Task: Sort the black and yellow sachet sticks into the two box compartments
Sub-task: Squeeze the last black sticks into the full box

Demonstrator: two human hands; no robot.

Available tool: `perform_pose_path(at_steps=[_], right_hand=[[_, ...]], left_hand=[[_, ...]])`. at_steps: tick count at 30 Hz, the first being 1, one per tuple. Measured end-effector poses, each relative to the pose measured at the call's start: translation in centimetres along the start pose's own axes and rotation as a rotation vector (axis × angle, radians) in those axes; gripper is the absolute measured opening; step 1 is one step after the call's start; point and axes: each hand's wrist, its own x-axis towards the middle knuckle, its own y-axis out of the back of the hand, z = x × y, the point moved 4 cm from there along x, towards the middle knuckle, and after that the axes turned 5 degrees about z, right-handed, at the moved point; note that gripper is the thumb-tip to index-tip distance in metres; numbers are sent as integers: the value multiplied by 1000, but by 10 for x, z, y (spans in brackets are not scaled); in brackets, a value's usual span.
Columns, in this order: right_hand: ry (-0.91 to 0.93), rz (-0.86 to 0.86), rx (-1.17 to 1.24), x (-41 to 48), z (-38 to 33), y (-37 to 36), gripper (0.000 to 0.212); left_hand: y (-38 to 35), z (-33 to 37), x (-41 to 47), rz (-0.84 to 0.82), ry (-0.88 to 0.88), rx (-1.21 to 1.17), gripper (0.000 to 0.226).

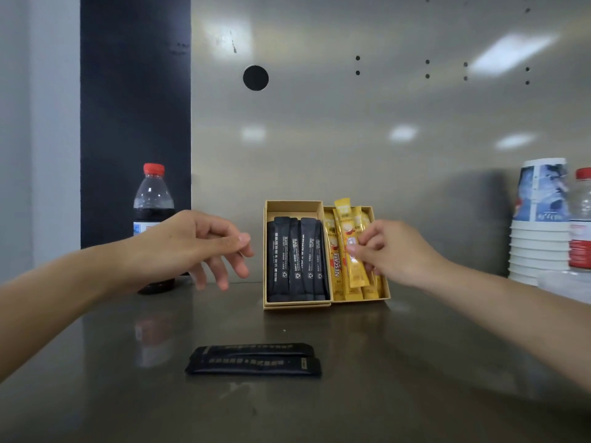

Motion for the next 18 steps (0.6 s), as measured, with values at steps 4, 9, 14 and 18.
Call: perform_pose_path(at_steps=[4,9,14,18], right_hand=[[43,49,-50,-3,-1,-7,22],[88,59,-39,-6,-4,-15,23],[131,77,-45,-7,-5,-21,24],[150,65,-20,-9,-7,-22,20]], left_hand=[[-2,-2,0,-18,4,6,35],[-2,-1,0,-29,-5,10,35],[-2,-3,1,-35,-10,16,35],[-2,-5,2,-52,-23,27,32]])
